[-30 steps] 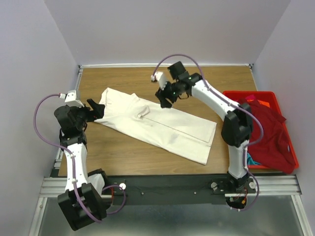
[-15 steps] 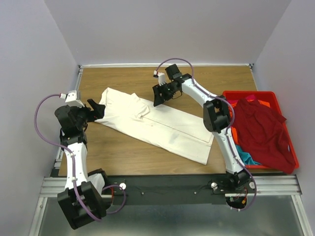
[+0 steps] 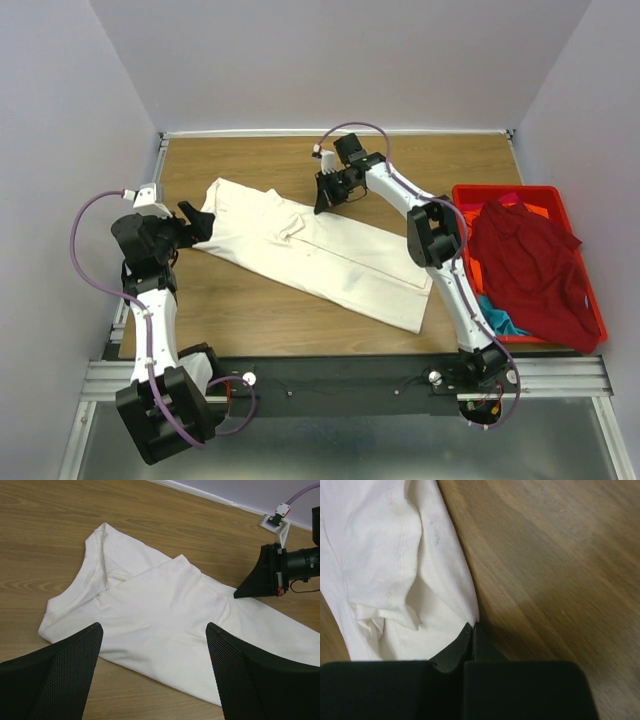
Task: Fold and stack the t-shirts
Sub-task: Fold the tshirt
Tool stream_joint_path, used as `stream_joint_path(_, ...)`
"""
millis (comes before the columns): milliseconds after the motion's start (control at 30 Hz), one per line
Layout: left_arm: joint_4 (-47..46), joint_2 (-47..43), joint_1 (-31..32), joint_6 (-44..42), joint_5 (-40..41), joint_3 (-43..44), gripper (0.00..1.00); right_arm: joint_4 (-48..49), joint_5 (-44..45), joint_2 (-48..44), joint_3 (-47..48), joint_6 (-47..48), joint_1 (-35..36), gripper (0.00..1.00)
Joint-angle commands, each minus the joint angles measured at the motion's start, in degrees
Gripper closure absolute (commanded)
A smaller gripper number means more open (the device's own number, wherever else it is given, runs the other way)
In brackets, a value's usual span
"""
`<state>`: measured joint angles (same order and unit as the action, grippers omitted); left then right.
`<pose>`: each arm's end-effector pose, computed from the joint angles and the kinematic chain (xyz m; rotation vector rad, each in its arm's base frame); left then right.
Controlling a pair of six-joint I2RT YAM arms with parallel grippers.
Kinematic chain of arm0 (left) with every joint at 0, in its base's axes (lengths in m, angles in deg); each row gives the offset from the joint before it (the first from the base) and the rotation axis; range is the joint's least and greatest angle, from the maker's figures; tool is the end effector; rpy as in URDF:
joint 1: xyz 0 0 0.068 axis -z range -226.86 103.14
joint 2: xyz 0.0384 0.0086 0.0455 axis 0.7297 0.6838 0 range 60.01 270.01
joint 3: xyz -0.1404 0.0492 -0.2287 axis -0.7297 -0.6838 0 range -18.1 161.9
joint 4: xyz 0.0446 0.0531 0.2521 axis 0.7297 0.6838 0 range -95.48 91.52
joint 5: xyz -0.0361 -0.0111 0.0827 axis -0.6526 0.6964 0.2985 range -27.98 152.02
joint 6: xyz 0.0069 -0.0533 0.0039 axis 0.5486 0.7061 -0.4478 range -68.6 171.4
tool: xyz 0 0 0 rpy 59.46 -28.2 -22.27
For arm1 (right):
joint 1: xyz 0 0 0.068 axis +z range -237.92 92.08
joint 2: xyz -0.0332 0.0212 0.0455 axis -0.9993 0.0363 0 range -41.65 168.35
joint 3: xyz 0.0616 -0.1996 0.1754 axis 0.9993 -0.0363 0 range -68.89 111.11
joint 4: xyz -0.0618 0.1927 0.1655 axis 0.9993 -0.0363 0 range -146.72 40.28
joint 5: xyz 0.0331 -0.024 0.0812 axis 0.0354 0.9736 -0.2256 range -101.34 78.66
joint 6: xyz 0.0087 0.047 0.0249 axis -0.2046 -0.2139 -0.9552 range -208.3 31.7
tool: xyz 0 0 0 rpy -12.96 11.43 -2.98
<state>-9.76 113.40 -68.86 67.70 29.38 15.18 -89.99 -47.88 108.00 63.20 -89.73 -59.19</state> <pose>0.2049 0.0621 0.2692 -0.2120 1.8136 -0.4542 0.4757 0.2849 0.1434 -0.8488 2.4533 1.0177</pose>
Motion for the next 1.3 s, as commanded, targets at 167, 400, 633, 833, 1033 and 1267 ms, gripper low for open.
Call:
stream_joint_path(167,-2.4,3.4,0.2,1.5,-3.6,-0.8,0.11,1.6,8.8,1.4,2.5,-3.8,-9.5,0.99)
stream_joint_path(400,-3.8,6.4,0.4,3.3,-6.7,-1.1,0.11,1.7,5.4,-4.0,-5.2,0.0,-19.1,0.65)
stream_joint_path(633,-3.7,9.5,1.4,2.9,-10.1,-0.5,0.18,1.9,12.2,-20.2,-18.8,12.5,-19.0,0.41)
stream_joint_path(833,-3.2,7.6,1.7,1.9,-8.3,0.1,0.21,2.0,15.6,-37.0,-35.3,25.6,-12.4,0.38)
stream_joint_path(1033,-2.6,5.7,1.9,1.5,-7.7,0.1,0.21,7.4,31.5,-48.6,-58.0,28.7,4.5,0.36)
stream_joint_path(1267,-3.0,5.7,2.7,1.7,-8.0,-0.1,0.20,9.1,43.8,-49.3,-66.0,27.6,13.6,0.37)
